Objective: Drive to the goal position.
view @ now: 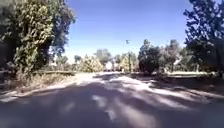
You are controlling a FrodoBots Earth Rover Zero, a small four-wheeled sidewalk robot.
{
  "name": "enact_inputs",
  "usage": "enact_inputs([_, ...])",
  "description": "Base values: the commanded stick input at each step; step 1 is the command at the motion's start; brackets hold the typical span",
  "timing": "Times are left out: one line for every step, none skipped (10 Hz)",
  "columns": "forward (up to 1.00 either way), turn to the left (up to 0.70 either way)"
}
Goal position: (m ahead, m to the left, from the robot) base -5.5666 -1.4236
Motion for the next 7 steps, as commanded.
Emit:
enact_inputs([1.0,0.0])
enact_inputs([1.0,0.0])
enact_inputs([1.0,0.09])
enact_inputs([1.0,0.39])
enact_inputs([1.0,0.4])
enact_inputs([1.0,0.38])
enact_inputs([1.0,0.15])
